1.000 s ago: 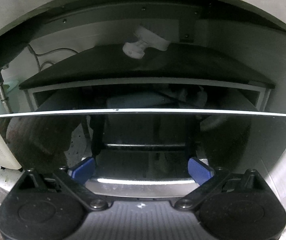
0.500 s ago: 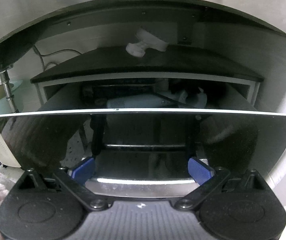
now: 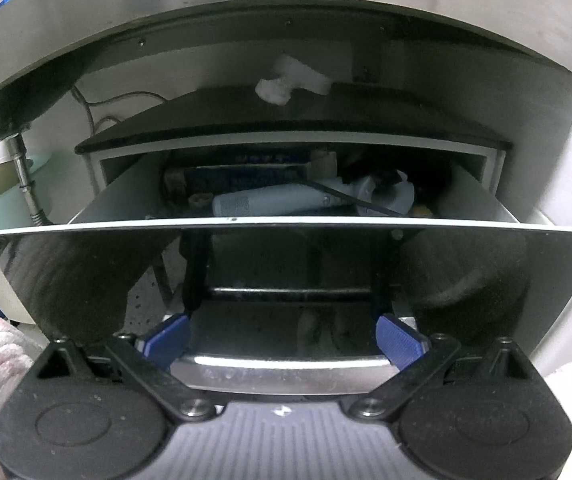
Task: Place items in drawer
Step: 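Pull the black drawer outward with the right tool, then release the handle and raise the right tool away from the drawer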
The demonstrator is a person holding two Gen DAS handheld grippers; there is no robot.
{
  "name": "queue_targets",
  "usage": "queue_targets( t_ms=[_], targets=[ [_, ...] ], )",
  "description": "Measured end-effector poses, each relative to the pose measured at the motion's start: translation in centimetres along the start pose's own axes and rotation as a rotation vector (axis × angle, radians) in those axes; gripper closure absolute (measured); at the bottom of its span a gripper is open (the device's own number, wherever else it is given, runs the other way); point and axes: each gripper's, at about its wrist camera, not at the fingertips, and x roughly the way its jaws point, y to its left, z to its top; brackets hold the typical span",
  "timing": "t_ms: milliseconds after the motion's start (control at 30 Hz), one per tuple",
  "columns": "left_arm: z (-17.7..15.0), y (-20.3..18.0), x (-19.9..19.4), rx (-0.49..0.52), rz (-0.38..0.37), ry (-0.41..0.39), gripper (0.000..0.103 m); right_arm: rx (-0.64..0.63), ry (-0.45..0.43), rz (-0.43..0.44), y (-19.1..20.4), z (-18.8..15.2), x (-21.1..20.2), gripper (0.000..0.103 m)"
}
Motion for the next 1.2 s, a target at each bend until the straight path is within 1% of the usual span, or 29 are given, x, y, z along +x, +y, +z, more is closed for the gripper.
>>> queue_targets(
  t_ms=[533,733,967,1200],
  targets=[
    [0.4,1.6,-1.2,-0.08,-0.032,-0.083,0.001,0.005,0.054,0.0,0.2,0.4,0.4,0.003],
    [0.7,1.9,-0.9,-0.094,-0.03,-0.083,0.001,0.008,0.099,-0.001,0.3,0.9,0.6,0.003],
    [1.1,2.1,-0.6,-0.092,-0.037,-0.088,0.001,0.01,0.122,-0.001,0.2,1.2,0.9,0.003],
    [1.3,2.5,-0.4,-0.116,-0.045,-0.095,0.001,0.011,0.141,0.0,0.2,1.4,1.1,0.003]
  ],
)
